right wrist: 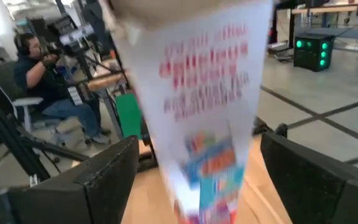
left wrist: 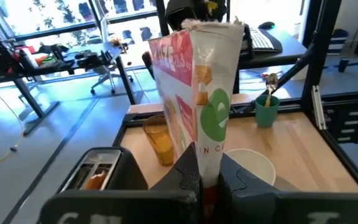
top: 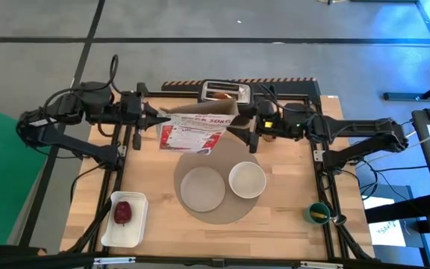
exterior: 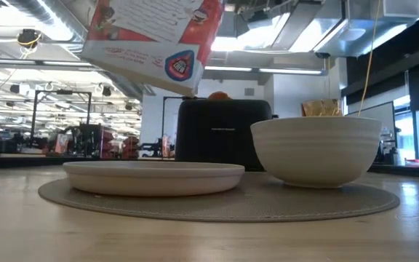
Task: Arrange a breakfast setting
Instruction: Pour the cereal from the cereal box into the white bowl
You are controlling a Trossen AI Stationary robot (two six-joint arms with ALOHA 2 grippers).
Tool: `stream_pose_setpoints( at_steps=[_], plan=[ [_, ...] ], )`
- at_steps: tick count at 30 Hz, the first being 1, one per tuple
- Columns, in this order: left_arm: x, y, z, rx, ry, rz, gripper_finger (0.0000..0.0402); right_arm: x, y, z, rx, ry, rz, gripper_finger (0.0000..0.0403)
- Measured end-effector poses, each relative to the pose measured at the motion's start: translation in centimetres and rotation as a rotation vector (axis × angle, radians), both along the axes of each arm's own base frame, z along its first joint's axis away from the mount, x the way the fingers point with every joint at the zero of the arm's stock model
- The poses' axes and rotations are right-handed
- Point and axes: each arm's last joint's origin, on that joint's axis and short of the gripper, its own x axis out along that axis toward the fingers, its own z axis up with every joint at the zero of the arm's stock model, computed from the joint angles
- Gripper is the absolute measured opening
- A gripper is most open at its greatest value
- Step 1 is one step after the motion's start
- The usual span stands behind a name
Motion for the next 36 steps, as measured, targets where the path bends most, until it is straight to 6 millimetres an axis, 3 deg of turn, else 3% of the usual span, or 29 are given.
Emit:
stream_pose_setpoints(
  at_steps=[6, 10, 21, 25, 28, 31, 32, 36],
  plan=[
    [-1.1, 0.0, 0.7, 0.000, -0.060, -0.007, 0.0000, -0.8, 0.2, 0.6, 0.000, -0.015, 0.078, 0.0374],
    [-1.2, -0.2, 1.2, 0.019, -0.114, -0.043, 0.0000, 0.4, 0.4, 0.3, 0.010, -0.047, 0.137, 0.0397],
    [1.0, -0.3, 1.3, 0.022, -0.149, -0.108, 0.0000, 3.1, 0.4, -0.9, 0.060, -0.117, 0.149, 0.0385],
    [1.9, -0.3, 1.2, 0.022, -0.155, -0.108, 0.0000, 3.1, 0.4, -0.9, 0.089, -0.114, 0.171, 0.0310],
    [2.4, -0.1, 1.1, 0.005, -0.153, -0.064, 0.0001, 3.0, 0.5, -1.0, 0.088, -0.108, 0.178, 0.0198],
    [2.6, 0.1, 1.0, -0.068, -0.157, 0.004, 0.0021, 3.0, 0.6, -0.9, 0.085, -0.114, 0.211, 0.0056],
    [2.6, 0.1, 1.0, -0.095, -0.153, 0.015, 0.0033, 3.0, 0.6, -0.8, 0.079, -0.123, 0.222, 0.0033],
    [2.3, 0.2, -0.2, -0.163, -0.036, 0.088, 0.0097, 2.8, 0.6, -0.7, 0.070, -0.133, 0.211, 0.0026]
  ],
)
